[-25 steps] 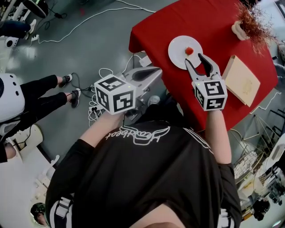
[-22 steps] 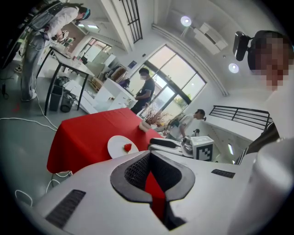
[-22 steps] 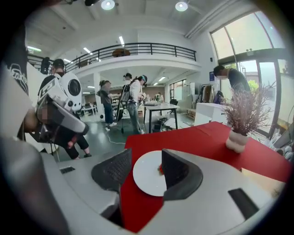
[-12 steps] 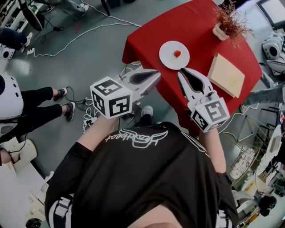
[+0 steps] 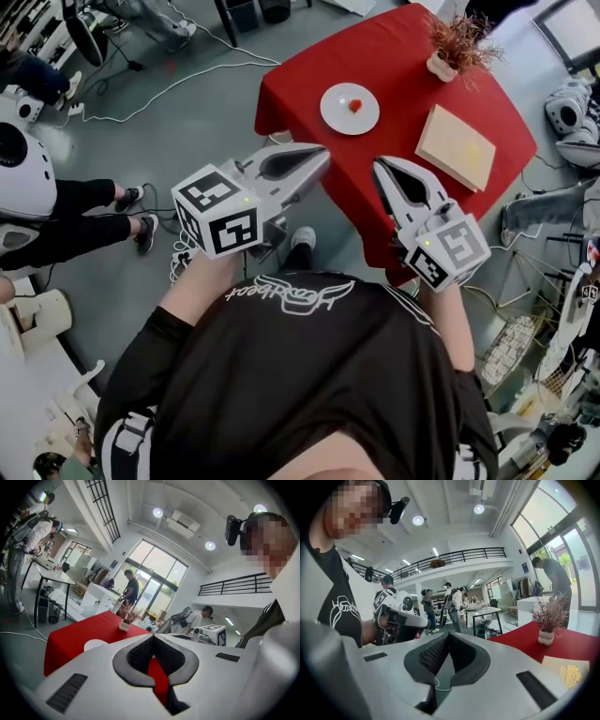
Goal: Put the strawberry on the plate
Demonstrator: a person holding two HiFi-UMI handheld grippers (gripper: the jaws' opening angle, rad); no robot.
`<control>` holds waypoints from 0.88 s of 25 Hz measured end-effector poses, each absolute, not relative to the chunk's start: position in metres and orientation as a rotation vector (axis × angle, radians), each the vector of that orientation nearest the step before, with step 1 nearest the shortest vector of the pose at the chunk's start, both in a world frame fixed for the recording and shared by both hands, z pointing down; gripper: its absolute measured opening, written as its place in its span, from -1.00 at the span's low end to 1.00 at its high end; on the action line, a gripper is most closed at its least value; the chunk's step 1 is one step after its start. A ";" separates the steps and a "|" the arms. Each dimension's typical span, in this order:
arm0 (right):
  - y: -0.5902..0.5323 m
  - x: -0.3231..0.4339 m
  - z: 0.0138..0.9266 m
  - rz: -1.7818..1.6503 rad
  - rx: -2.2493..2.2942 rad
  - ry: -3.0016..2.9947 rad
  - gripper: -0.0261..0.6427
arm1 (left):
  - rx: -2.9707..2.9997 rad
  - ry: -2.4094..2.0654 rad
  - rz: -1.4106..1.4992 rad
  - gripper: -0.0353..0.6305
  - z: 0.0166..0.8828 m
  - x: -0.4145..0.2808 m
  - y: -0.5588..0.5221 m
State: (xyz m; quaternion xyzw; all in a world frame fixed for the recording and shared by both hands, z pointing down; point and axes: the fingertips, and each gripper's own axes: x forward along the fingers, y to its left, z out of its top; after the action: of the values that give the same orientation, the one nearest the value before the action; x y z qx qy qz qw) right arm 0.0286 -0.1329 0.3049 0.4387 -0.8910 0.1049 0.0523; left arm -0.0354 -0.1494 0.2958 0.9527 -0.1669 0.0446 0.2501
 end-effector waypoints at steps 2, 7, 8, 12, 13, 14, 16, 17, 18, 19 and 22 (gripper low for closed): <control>-0.113 0.031 0.301 0.316 1.320 -2.719 -0.90 | 2.603 -0.453 0.112 -0.87 0.290 -0.030 -0.130; -0.070 0.038 0.290 0.319 1.301 -2.759 -0.90 | 2.642 -0.459 0.113 -0.87 0.282 -0.010 -0.083; -0.061 0.037 0.287 0.316 1.292 -2.767 -0.90 | 2.644 -0.457 0.112 -0.87 0.281 -0.009 -0.074; -0.034 0.036 0.281 0.338 1.264 -2.811 -0.90 | 2.657 -0.459 0.105 -0.87 0.278 -0.011 -0.049; -0.029 0.037 0.281 0.346 1.264 -2.816 -0.90 | 2.660 -0.460 0.104 -0.87 0.278 -0.011 -0.044; -0.023 0.038 0.282 0.349 1.263 -2.815 -0.90 | 2.661 -0.460 0.103 -0.87 0.277 -0.011 -0.038; -0.012 0.042 0.283 0.342 1.260 -2.806 -0.90 | 2.664 -0.464 0.102 -0.87 0.276 -0.009 -0.026; -0.007 0.043 0.282 0.338 1.258 -2.807 -0.90 | 2.667 -0.466 0.100 -0.87 0.275 -0.008 -0.022; -0.003 0.045 0.279 0.333 1.258 -2.814 -0.90 | 2.671 -0.468 0.096 -0.87 0.272 -0.007 -0.018; -0.001 0.046 0.275 0.329 1.259 -2.824 -0.90 | 2.676 -0.468 0.091 -0.87 0.269 -0.006 -0.015; 0.005 0.046 0.266 0.309 1.265 -2.838 -0.90 | 2.695 -0.462 0.083 -0.87 0.261 -0.004 -0.007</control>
State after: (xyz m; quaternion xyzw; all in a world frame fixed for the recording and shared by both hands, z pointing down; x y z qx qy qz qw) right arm 0.0464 0.0047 0.2661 0.4051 -0.9089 0.0988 0.0094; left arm -0.0041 -0.0074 0.2605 0.9649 -0.1654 0.0298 0.2018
